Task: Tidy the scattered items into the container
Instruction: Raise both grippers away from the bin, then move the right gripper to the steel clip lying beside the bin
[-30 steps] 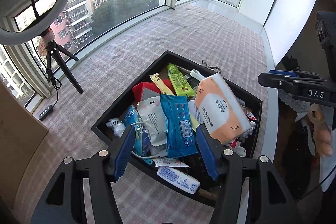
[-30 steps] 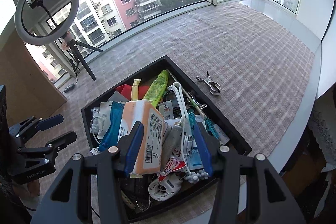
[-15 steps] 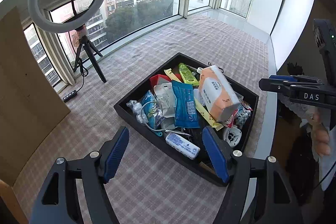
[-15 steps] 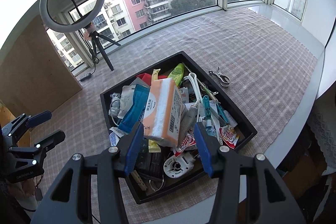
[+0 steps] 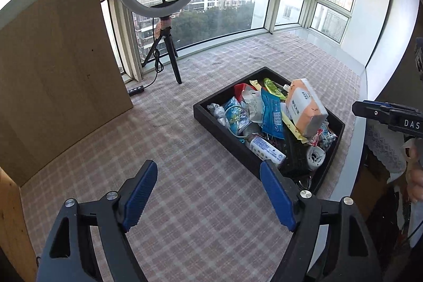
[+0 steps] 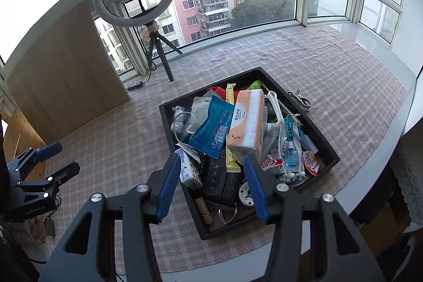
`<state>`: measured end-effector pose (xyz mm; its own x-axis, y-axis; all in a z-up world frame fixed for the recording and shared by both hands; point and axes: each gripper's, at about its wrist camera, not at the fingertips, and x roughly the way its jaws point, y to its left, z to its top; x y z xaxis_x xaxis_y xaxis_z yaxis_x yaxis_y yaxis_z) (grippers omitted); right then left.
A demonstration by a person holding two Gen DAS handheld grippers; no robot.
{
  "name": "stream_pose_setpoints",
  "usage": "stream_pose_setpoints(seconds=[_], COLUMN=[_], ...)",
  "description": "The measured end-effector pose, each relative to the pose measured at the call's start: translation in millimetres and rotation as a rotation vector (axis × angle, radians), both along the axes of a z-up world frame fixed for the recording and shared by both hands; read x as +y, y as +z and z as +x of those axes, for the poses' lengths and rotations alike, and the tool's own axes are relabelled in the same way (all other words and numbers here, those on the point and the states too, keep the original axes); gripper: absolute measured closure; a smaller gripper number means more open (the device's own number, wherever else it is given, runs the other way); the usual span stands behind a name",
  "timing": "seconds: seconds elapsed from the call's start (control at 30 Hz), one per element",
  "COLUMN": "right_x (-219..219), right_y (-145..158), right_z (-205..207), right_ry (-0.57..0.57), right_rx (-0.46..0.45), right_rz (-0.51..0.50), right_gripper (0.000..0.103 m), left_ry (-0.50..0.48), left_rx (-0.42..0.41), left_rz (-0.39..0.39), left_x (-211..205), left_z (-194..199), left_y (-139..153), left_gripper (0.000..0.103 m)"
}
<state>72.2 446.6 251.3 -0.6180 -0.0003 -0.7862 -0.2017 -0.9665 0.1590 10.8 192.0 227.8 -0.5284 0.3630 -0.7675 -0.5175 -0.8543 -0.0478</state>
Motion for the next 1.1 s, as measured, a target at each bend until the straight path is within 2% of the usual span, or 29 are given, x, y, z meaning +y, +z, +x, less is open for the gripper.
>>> stream_pose_setpoints(seconds=[0.17,0.3,0.63,0.83,1.1], right_x=[9.3,35.1,154.5,217.5,275.0], right_y=[-3.8,-8.9,-34.5,-63.1,-110.0], right_z=[1.0,1.0,-15.4,-54.1,-124.3], right_ry=[-0.013,-0.034,-0.09,-0.043,0.062], right_rx=[0.001,-0.003,-0.041,-0.092,-0.19], right_rz=[0.003,-0.016,0.039,0.066,-0.023], right_gripper=[0.054,0.054,0.054,0.054,0.055], left_ry=[0.061,0.09,0.188,0.259,0.379], left_rx=[0.023,0.023,-0.036,-0.059,-0.078], left_rz=[-0.028,-0.023,0.034,0.03,-0.004], left_x=[-9.4,-1.4,68.7,118.3,144.2], left_z=[6.1,9.6,12.0,8.5,2.3], left_y=[1.0,2.8,-1.6,-7.9,-12.0], left_gripper=[0.025,0.025,0.025,0.025,0.025])
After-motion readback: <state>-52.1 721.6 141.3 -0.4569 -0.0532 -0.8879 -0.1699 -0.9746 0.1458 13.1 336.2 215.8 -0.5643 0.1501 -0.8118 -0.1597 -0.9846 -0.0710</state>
